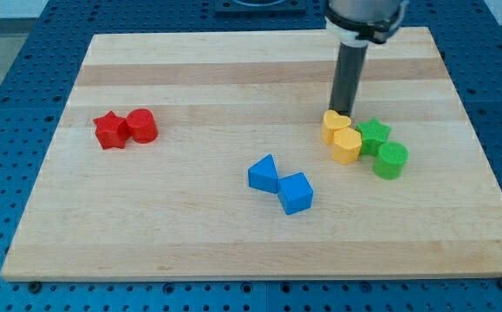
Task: Tap the blue triangle
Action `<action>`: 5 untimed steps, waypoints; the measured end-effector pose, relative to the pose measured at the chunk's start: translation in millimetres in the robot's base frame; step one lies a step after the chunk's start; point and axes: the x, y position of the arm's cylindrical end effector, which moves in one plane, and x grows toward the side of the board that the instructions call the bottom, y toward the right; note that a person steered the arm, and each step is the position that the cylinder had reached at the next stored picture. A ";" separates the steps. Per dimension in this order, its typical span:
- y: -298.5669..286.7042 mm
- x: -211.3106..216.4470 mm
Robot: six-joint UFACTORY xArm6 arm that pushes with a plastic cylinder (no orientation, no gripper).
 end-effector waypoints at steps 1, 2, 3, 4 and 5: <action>5.2 8.2; -11.1 8.1; -28.7 -10.7; -42.4 -34.0; -84.5 -36.7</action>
